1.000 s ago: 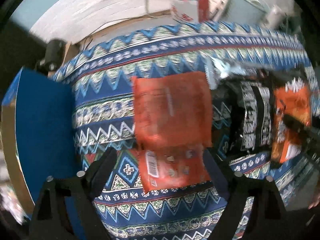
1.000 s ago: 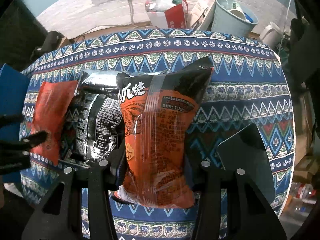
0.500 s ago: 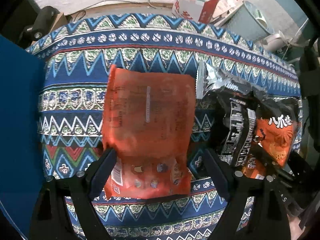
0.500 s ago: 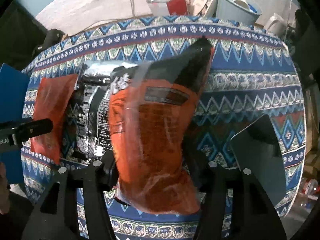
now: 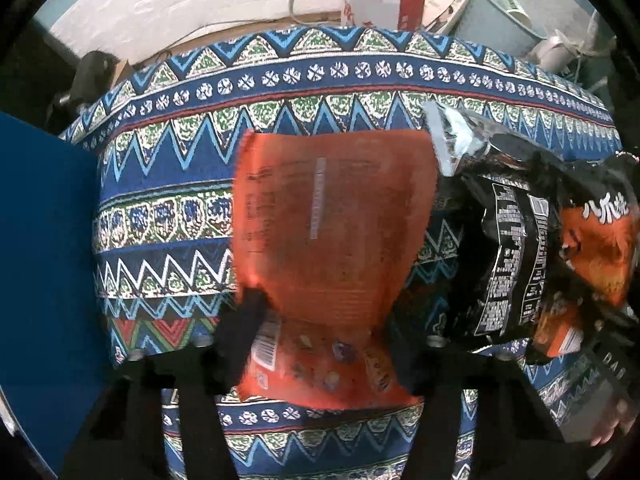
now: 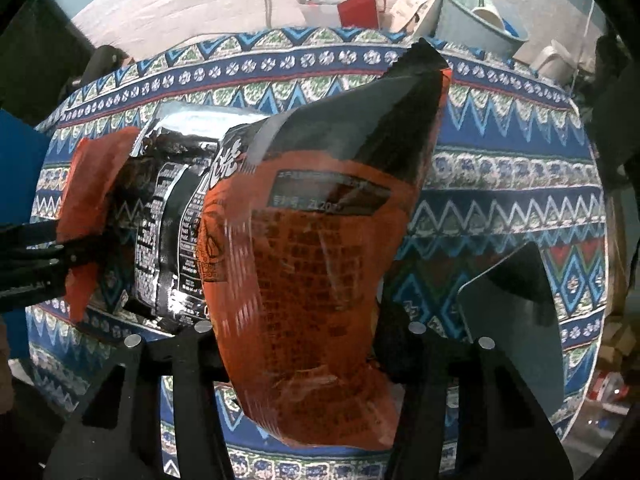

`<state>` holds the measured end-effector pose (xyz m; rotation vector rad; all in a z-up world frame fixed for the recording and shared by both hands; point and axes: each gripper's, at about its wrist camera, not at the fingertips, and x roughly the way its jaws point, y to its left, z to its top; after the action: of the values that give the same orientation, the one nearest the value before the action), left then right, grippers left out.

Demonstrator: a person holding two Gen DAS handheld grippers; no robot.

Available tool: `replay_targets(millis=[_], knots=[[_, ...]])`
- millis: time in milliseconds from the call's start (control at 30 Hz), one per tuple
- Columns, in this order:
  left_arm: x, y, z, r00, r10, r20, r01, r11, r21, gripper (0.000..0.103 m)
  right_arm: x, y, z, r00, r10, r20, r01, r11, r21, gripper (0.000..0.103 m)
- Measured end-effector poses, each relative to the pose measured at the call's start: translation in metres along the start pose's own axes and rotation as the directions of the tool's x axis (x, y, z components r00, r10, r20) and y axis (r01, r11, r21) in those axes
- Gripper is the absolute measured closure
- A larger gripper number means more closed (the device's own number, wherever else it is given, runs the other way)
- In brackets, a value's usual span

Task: Organize snacks
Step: 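Grasp the red bag with left tool while right tool holds the orange-black bag, then lift the red bag with left tool while right tool carries orange-black bag toward box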

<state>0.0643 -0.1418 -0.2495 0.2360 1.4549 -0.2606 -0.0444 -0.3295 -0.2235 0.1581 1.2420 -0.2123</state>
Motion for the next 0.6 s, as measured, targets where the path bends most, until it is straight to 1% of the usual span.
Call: replay_targets(millis=[67,133,200,400,500,600], knots=[[-0.006,0.001,-0.001,1.0,-0.02,0.013,0.02,1.0,-0.005,0.062,-0.004,-0.001,0.001,1.0,-0.004,0.008,0.004,1.0,0.006,0.053],[-0.013,0.004,-0.004,0.999,-0.033,0.03,0.033,0.999,0.0,0.071,-0.009,-0.002,0.001,1.0,-0.004,0.019,0.004,1.0,0.008,0.053],[-0.022,0.007,-0.006,0.999,-0.034,0.042,0.034,0.999,0.009,0.074,-0.015,0.001,0.002,0.999,-0.007,0.032,0.007,1.0,0.007,0.053],[-0.043,0.015,-0.014,0.996,-0.036,0.082,0.033,0.999,0.029,0.076,-0.035,0.006,0.001,0.998,0.0,0.069,0.001,1.0,-0.005,0.053],[-0.069,0.009,-0.017,0.993,-0.038,0.116,0.034,0.999,0.037,0.076,-0.045,0.013,0.003,0.996,0.005,0.089,-0.003,1.0,-0.018,0.053],[-0.092,0.02,-0.026,0.988,-0.04,0.151,0.032,0.998,0.051,0.076,-0.056,0.018,0.003,0.994,0.012,0.107,-0.009,0.999,-0.031,0.053]])
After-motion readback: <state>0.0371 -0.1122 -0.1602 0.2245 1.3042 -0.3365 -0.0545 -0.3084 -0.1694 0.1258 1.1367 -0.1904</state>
